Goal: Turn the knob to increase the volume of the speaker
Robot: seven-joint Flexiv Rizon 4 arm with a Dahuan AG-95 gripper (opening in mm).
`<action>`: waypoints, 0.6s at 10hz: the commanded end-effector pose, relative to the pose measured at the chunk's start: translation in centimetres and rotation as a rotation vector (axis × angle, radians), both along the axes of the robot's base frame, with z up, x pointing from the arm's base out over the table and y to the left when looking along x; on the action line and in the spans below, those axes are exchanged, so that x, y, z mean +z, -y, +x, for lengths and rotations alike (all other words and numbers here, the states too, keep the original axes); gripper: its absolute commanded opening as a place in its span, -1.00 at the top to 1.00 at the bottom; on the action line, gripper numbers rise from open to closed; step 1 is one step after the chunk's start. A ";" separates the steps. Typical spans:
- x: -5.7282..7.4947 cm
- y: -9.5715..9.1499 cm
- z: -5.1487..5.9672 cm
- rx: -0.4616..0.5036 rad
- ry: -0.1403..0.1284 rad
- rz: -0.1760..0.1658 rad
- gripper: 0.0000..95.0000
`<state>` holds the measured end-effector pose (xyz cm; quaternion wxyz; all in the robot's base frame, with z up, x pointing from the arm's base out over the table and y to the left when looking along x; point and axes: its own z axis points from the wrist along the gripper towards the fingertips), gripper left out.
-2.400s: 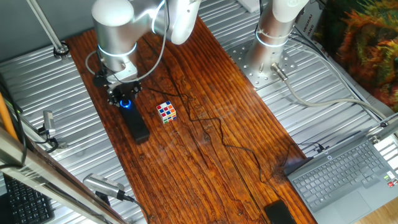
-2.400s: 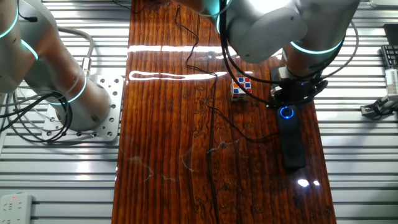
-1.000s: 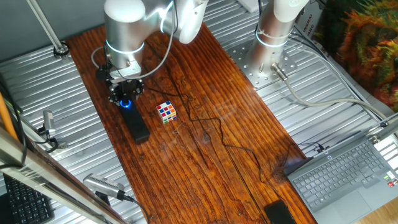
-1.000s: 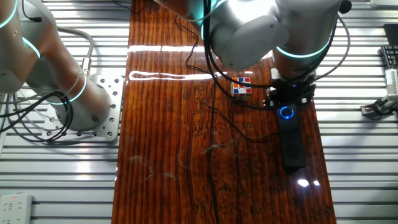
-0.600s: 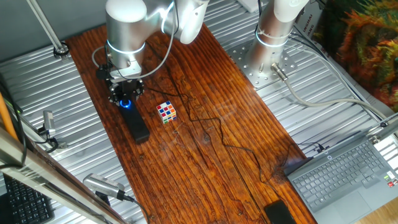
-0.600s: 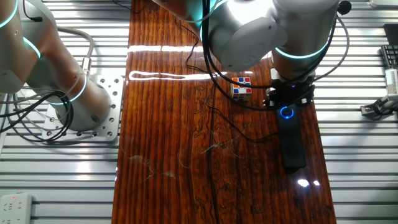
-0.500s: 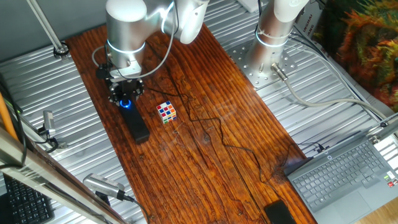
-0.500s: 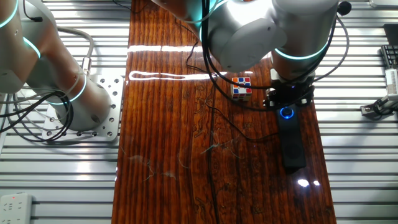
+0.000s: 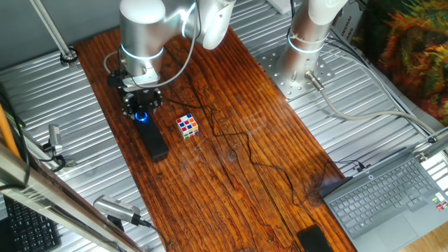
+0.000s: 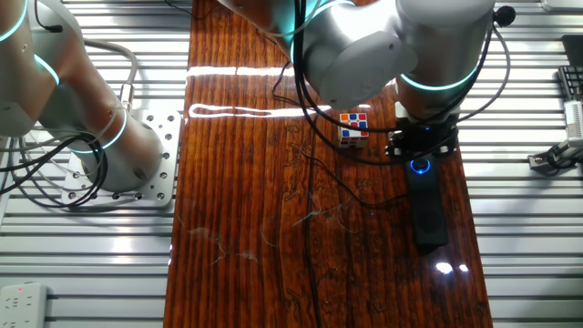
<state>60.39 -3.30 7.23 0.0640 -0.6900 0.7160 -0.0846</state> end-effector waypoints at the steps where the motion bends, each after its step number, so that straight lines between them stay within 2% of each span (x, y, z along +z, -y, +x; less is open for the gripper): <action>1: -0.1 0.0 0.0 -0.012 0.000 0.008 0.20; 6: -0.2 0.0 0.0 -0.017 0.005 0.017 0.20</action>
